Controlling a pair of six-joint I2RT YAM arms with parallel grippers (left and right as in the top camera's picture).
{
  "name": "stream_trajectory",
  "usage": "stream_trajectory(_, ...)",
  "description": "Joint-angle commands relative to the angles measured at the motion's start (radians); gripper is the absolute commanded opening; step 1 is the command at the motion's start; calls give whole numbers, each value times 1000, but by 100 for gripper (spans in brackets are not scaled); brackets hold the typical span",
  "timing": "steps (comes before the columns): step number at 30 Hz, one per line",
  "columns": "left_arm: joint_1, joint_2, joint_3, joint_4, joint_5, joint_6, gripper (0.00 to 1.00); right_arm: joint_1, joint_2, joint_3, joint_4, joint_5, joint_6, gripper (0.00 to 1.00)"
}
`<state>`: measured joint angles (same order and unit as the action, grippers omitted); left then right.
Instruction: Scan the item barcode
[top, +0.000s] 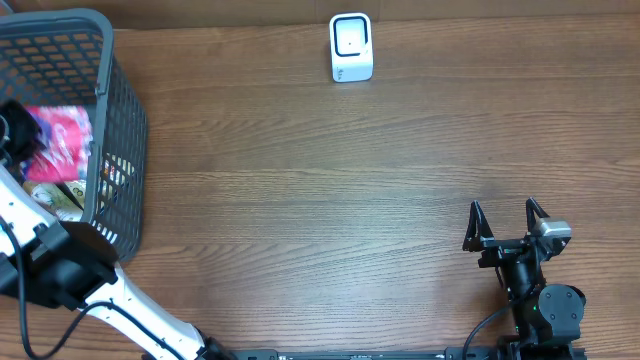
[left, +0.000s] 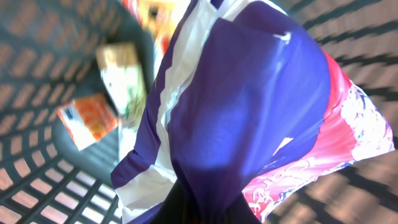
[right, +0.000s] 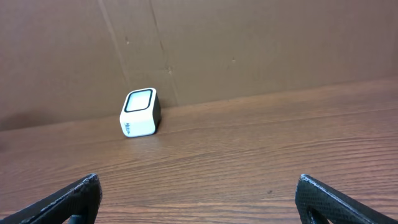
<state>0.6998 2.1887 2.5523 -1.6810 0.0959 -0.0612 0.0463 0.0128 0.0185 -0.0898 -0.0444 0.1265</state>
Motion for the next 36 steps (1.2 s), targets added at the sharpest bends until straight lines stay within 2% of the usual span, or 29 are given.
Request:
stream_trajectory(1, -16, -132, 125, 13, 100, -29, 4, -3, -10, -10, 7, 10, -4, 100)
stream_trajectory(8, -16, -352, 179, 63, 121, -101, 4, -3, -10, -10, 7, 10, -4, 100)
stream_trajectory(15, -105, -529, 179, 56, 311, -100, 4, -3, -10, -10, 7, 10, -4, 100)
stream_trajectory(18, -213, -534, 178, 20, 397, -99, 4, -3, -10, -10, 7, 10, -4, 100)
stream_trajectory(21, -361, -517, 146, -9, 403, -86, 4, -3, -10, -10, 7, 10, -4, 100)
stream_trajectory(30, -784, -428, -154, -3, 367, -80, 4, -3, -10, -10, 8, 10, -4, 100)
stream_trajectory(36, -996, -293, -365, 93, 367, -81, 4, -3, -10, -10, 7, 10, -4, 100)
